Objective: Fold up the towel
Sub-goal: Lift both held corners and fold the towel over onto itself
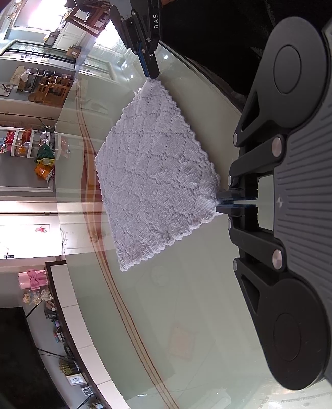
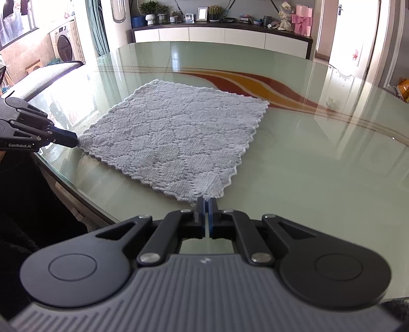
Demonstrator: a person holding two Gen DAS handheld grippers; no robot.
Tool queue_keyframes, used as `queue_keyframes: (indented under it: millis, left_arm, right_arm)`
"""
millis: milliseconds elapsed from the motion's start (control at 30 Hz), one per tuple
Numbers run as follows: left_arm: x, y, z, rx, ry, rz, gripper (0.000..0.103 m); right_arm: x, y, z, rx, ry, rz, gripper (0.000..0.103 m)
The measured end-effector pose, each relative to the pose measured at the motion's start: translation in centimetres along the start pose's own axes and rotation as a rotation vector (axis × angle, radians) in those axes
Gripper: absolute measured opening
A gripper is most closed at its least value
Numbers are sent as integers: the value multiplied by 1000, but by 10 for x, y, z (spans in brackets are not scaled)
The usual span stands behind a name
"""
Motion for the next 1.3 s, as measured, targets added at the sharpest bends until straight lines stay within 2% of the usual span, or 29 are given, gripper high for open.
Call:
queue_keyframes:
  millis: [533, 867, 1300]
  left_arm:
    - [-6, -30, -2, -42, -17, 94, 0]
    - [-1, -71, 10, -68, 62, 104, 0]
    - [-38, -54, -11, -96, 23, 139, 1]
  right_arm:
    - [-11, -30, -4, -14, 4, 81, 2]
    - [-16, -67, -14, -34, -36, 115, 2]
    - [-45, -42, 6, -7, 27, 148, 2]
Point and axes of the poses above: each gripper's, at about its wrist camera, not at the fingertips, and y roughly the way its jaws point, z to its right, x to its underside, the point moved 8 cm from there along y, roughly the way its jaws point, and after that the axes turned 10 degrees about -z, right-handed, at the moved point
